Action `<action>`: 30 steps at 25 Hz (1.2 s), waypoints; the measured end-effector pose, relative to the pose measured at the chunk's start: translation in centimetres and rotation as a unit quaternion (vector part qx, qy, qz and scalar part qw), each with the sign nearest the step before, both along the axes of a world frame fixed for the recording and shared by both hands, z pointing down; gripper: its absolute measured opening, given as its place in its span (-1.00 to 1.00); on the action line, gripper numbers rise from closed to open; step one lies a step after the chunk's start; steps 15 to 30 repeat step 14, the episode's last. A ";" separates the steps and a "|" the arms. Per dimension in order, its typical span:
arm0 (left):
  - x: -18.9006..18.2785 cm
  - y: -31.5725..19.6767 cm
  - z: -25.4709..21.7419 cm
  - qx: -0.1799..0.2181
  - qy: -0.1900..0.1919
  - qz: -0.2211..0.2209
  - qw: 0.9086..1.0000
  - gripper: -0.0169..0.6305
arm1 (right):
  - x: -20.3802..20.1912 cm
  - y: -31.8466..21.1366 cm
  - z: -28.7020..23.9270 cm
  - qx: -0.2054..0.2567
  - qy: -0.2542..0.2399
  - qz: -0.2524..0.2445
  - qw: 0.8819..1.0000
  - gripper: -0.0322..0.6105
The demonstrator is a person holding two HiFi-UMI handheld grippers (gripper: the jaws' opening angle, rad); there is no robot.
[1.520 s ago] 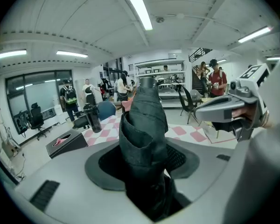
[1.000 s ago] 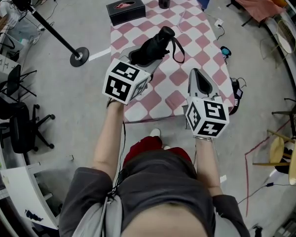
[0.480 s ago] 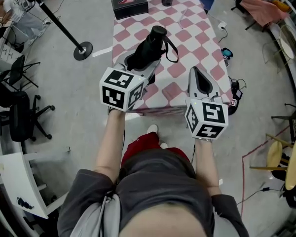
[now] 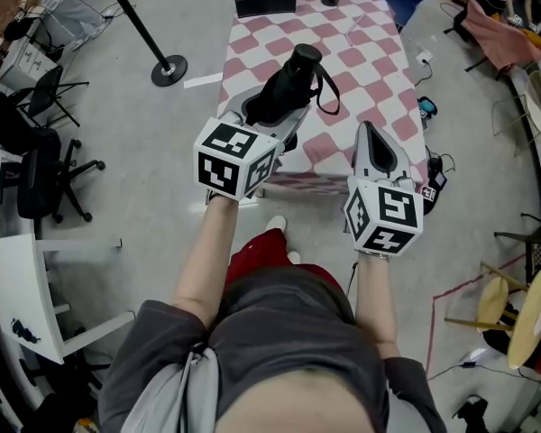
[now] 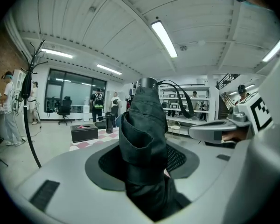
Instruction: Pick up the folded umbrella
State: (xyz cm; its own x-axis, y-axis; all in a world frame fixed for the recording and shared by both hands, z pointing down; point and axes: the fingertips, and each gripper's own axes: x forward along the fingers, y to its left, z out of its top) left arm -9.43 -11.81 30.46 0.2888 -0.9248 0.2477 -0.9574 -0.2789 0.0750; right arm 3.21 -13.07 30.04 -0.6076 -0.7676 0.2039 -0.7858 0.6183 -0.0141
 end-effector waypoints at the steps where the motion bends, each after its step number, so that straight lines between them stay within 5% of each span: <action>1: 0.1 0.3 -0.1 0.001 0.002 -0.003 1.000 -0.25 | 0.2 0.3 0.0 0.000 -0.001 -0.001 1.000 -0.85; 30: 1.1 4.1 -0.8 0.012 0.012 -0.024 1.000 -0.25 | 0.9 3.3 -0.7 0.007 -0.008 -0.017 1.000 -0.85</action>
